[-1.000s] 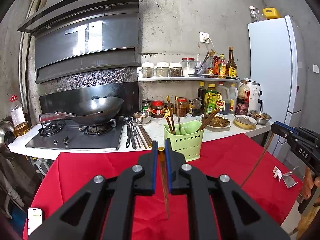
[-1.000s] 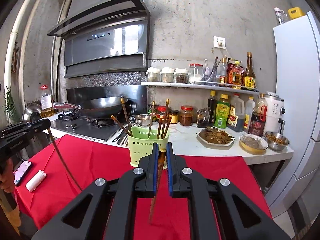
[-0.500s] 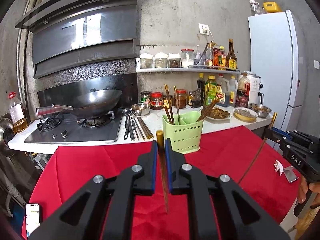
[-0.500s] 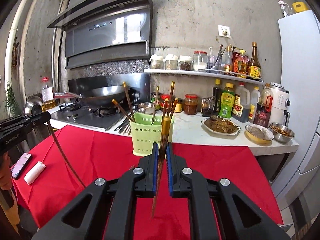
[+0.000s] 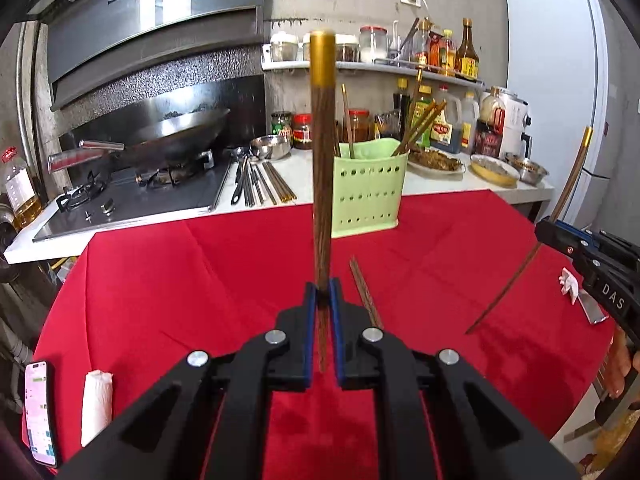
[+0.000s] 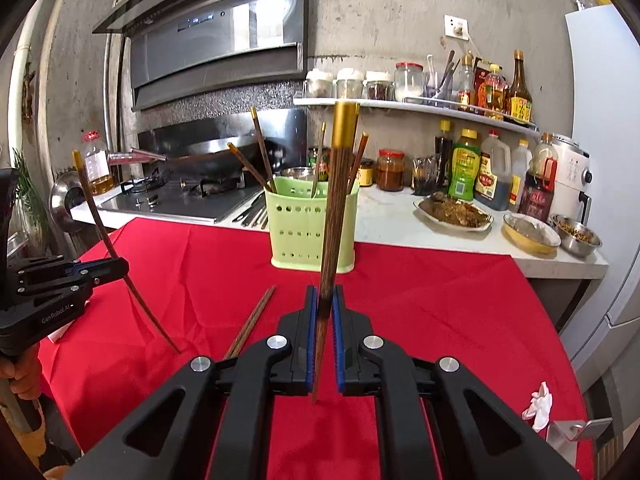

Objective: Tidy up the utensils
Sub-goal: 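Lift the left tool's chopstick upright toward the green holder while the right tool carries its own, then lower the left tool's chopstick into the green holder while the right tool inserts its own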

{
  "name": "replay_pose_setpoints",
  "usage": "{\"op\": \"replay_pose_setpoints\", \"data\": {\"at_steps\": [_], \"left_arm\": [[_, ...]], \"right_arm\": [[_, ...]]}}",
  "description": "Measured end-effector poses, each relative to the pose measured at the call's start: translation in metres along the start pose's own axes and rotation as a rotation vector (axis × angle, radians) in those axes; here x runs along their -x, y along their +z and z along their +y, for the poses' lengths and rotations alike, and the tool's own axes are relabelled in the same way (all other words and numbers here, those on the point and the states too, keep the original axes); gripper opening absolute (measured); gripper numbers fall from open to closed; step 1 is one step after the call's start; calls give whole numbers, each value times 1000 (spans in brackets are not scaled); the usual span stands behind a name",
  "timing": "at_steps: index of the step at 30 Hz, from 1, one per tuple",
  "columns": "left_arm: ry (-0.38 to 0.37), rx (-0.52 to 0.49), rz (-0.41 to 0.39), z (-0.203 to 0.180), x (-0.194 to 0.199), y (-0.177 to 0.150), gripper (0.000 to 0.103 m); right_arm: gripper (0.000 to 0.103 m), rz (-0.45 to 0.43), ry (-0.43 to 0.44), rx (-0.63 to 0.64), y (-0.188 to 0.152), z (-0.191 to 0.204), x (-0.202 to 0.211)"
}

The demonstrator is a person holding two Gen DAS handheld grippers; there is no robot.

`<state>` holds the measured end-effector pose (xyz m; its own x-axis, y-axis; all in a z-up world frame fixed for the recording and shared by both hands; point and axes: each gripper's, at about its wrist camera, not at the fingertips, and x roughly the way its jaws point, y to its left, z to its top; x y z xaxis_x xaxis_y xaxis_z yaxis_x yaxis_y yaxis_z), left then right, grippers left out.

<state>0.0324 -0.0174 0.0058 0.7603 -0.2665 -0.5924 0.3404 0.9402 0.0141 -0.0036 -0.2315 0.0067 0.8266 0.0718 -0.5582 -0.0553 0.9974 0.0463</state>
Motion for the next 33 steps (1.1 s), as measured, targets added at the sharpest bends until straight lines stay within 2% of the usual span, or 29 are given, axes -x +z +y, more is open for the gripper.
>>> {"op": "replay_pose_setpoints", "data": {"at_steps": [5,12,18,25,29,33], "left_arm": [[-7,2,-4,1,0,-1,7],[-22,-8,-90,-4,9,18,7],[-61,-30,-223,-17,4,65,7],[-76,-32,-323,-24,-11,131,7],[-79,-38,-352,-27,-22,165,7],[-82,-36,-338,-31,-46,187,7]], "right_arm": [[7,-5,4,-2,-2,1,1],[7,-44,11,7,9,0,2],[7,-135,58,8,52,-1,-9],[7,-243,47,45,106,1,-33],[7,-296,35,53,139,-3,-47],[7,-298,37,41,159,-11,-70]]}}
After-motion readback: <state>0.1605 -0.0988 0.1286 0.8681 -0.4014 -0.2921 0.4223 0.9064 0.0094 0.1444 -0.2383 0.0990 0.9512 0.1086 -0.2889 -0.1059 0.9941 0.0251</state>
